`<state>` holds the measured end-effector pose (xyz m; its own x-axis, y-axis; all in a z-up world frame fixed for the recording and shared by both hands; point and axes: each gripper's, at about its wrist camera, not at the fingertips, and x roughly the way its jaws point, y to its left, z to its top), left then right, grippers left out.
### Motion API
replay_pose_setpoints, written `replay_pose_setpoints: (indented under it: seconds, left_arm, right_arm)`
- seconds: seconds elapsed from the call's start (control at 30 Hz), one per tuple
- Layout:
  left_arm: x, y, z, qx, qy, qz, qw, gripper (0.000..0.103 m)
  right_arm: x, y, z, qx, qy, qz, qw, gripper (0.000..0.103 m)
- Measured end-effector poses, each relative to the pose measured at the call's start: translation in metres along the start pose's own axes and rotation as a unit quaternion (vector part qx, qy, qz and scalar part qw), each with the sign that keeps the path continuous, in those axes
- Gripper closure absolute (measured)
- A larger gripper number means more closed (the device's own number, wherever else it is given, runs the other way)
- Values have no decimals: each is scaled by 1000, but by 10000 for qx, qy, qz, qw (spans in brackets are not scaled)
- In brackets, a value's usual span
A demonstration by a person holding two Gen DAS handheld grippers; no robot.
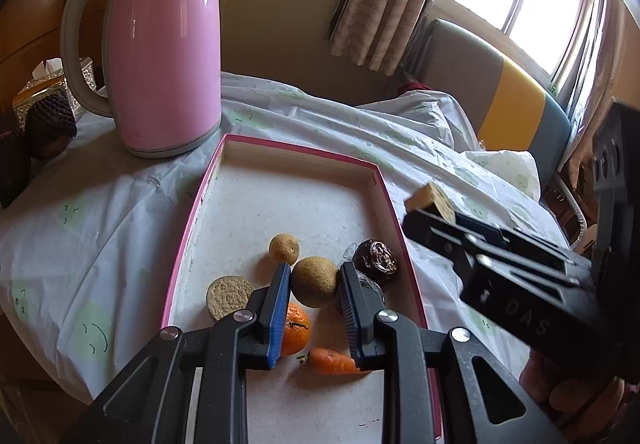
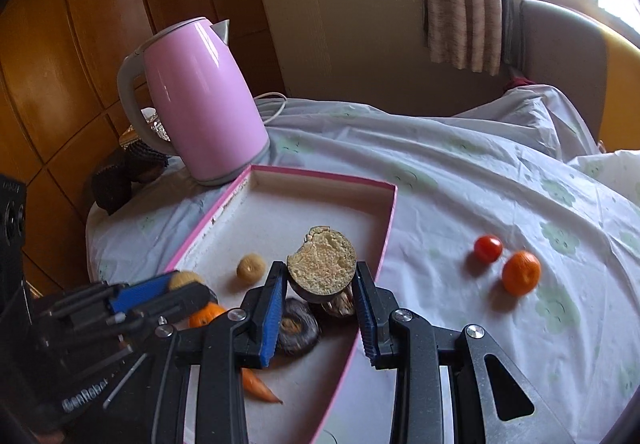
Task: Organize fruits
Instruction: 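Lower both held items into the tray and open both grippers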
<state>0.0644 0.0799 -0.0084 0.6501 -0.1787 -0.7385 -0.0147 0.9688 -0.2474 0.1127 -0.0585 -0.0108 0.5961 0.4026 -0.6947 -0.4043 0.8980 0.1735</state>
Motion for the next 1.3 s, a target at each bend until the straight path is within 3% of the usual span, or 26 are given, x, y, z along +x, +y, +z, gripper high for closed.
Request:
replay_pose_setpoints:
  seconds: [0.27, 0.7, 1.3]
  left_arm:
    - [3, 1, -2, -30, 35, 114, 9999, 77]
    - [2, 1, -3, -67, 69, 249, 9996, 73]
    - [-7, -13, -8, 123, 7, 230, 9997, 73]
  right_arm:
    - [17, 4, 11, 189, 79, 165, 9997, 69]
    - [12, -4, -7, 453, 176, 196, 9986, 67]
    - [-8, -12, -37, 490, 191, -163, 9985, 62]
